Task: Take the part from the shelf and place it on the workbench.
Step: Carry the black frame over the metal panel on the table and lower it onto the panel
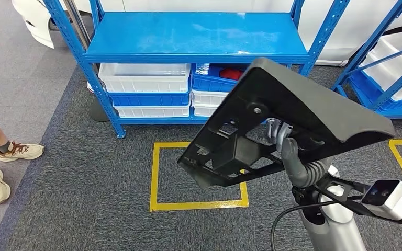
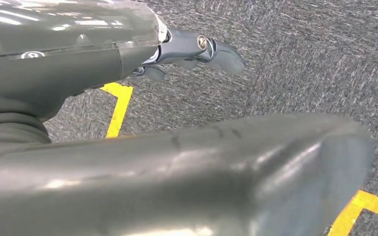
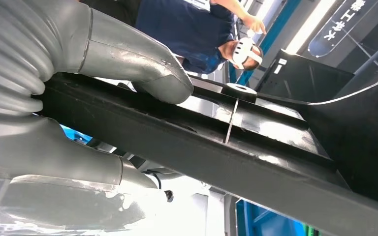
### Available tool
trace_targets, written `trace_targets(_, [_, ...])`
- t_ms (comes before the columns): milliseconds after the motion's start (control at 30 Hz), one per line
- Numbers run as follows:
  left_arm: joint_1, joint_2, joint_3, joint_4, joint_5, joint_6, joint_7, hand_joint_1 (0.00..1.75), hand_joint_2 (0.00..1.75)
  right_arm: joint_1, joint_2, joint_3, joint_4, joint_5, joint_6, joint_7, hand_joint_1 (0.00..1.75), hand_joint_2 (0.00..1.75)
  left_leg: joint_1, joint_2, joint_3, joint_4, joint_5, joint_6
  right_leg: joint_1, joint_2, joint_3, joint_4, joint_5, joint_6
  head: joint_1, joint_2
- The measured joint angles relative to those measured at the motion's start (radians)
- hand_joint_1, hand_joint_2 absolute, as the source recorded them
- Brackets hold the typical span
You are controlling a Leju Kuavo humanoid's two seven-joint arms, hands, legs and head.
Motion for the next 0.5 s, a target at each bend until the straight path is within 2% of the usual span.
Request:
trace_targets(33, [-0.001,0.0,0.001,0.0,0.005,0.003,-0.002,0.0,0.0,-0.015,0.003,0.006,0.0,-0.005,-0.004,0.017,1.75,1.75,0.0,0.0,-0.005,0.0,0.008,-0.005,0.003,0.001,0.008,-0.021,-0.008,-0.004,0.0,0.0])
trace_targets(100, [0.0,0.0,0.004,0.0,0.017,0.018,-0.003,0.0,0.0,-0.044,0.009,0.018,0.002,-0.017,-0.008,0.044,1.75,1.75,0.0,-0.001,-0.011,-0.002,0.022,-0.017,0.004,-0.001,-0.004,-0.028,0.007,-0.016,0.0,0.0])
trace_targets(133, [0.001,-0.001,0.008,0.0,0.023,0.027,-0.003,0.0,0.0,-0.059,0.012,0.025,0.004,-0.023,-0.007,0.052,1.75,1.75,0.001,-0.002,-0.019,0.005,0.01,-0.022,0.001,-0.003,-0.013,-0.031,0.017,-0.024,0.0,0.0])
trace_targets(167, [0.003,-0.002,0.012,0.0,0.027,0.034,-0.003,0.0,0.0,-0.072,0.014,0.031,0.006,-0.028,-0.007,0.057,1.75,1.75,0.001,-0.003,-0.031,0.028,-0.02,-0.027,-0.002,-0.005,-0.024,-0.034,0.029,-0.032,0.0,0.0])
trace_targets(200, [0.004,-0.004,0.017,0.0,0.03,0.04,-0.003,0.0,0.0,-0.082,0.017,0.037,0.009,-0.032,-0.006,0.059,1.75,1.75,0.002,-0.004,-0.046,0.07,-0.066,-0.032,-0.004,-0.007,-0.036,-0.035,0.041,-0.038,0.0,0.0])
trace_targets(233, [0.004,-0.005,0.02,0.0,0.033,0.044,-0.002,0.0,0.0,-0.088,0.018,0.041,0.011,-0.035,-0.006,0.059,1.75,1.75,0.003,-0.005,-0.063,0.129,-0.116,-0.035,-0.004,-0.008,-0.05,-0.035,0.051,-0.041,0.0,0.0])
trace_targets(267, [0.004,-0.007,0.023,0.0,0.033,0.047,-0.001,0.0,0.0,-0.091,0.019,0.043,0.012,-0.038,-0.006,0.057,1.75,1.75,0.004,-0.005,-0.079,0.195,-0.154,-0.038,-0.003,-0.008,-0.064,-0.035,0.061,-0.041,0.0,0.0])
trace_targets(300, [0.004,-0.008,0.024,0.0,0.033,0.05,0.001,0.0,0.0,-0.092,0.019,0.045,0.015,-0.04,-0.005,0.053,1.75,1.75,0.005,-0.004,-0.089,0.254,-0.167,-0.04,-0.003,-0.009,-0.078,-0.035,0.071,-0.04,0.0,0.0])
trace_targets(333, [0.004,-0.009,0.025,0.0,0.031,0.053,0.006,0.0,0.0,-0.092,0.019,0.047,0.018,-0.042,-0.004,0.048,1.75,1.75,0.006,-0.004,-0.088,0.29,-0.153,-0.042,-0.003,-0.01,-0.093,-0.035,0.083,-0.039,0.0,0.0])
trace_targets(367, [0.004,-0.009,0.025,0.0,0.028,0.056,0.011,0.0,0.0,-0.091,0.019,0.049,0.021,-0.044,-0.003,0.041,1.75,1.75,0.006,-0.004,-0.072,0.293,-0.121,-0.042,-0.003,-0.01,-0.108,-0.034,0.094,-0.036,0.0,0.0])
trace_targets(400, [0.004,-0.01,0.025,0.0,0.026,0.058,0.017,0.0,0.0,-0.091,0.019,0.05,0.023,-0.045,-0.002,0.034,1.75,1.75,0.007,-0.005,-0.04,0.262,-0.086,-0.041,-0.003,-0.01,-0.121,-0.032,0.104,-0.034,0.0,0.0])
trace_targets(433, [0.004,-0.01,0.025,0.0,0.023,0.06,0.022,0.0,0.0,-0.09,0.019,0.05,0.025,-0.045,-0.002,0.028,1.75,1.75,0.008,-0.005,0.01,0.199,-0.069,-0.038,-0.003,-0.01,-0.131,-0.031,0.113,-0.03,0.0,0.0])
trace_targets(467, [0.003,-0.01,0.025,0.0,0.02,0.061,0.025,0.0,0.0,-0.088,0.019,0.05,0.026,-0.045,-0.002,0.02,1.75,1.75,0.007,-0.006,0.067,0.119,-0.073,-0.035,-0.002,-0.01,-0.139,-0.028,0.12,-0.026,0.0,0.0])
trace_targets(500, [0.002,-0.009,0.025,0.0,0.018,0.061,0.027,0.0,0.0,-0.086,0.019,0.05,0.027,-0.044,-0.001,0.013,1.75,1.75,0.005,-0.007,0.115,0.047,-0.091,-0.03,-0.001,-0.01,-0.143,-0.026,0.128,-0.02,0.0,0.0])
